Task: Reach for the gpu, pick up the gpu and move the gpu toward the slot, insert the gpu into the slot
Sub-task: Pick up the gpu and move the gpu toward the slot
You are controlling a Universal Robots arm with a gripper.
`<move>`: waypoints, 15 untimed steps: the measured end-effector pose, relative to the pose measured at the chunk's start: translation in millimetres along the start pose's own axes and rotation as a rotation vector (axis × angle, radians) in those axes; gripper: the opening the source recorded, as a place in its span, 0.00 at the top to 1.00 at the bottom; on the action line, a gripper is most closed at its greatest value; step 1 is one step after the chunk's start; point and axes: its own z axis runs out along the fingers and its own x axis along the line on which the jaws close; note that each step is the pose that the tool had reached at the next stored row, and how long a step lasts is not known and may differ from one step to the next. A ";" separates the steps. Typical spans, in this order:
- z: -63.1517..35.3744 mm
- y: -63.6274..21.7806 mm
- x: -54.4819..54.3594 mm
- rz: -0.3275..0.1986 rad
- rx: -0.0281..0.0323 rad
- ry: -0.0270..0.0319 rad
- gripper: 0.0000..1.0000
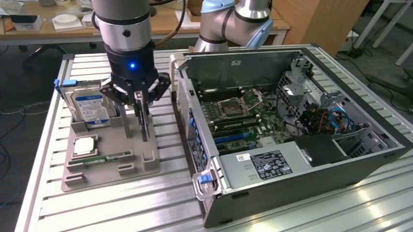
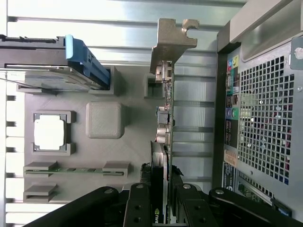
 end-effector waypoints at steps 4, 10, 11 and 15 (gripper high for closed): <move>-1.6 0.1 0.0 0.000 -0.0001 -0.0001 0.74; -4.2 0.2 -0.1 0.000 -0.0003 -0.0001 0.74; -4.7 0.2 -0.1 0.000 -0.0004 -0.0001 0.74; -6.5 0.3 -0.1 0.000 -0.0005 -0.0001 0.74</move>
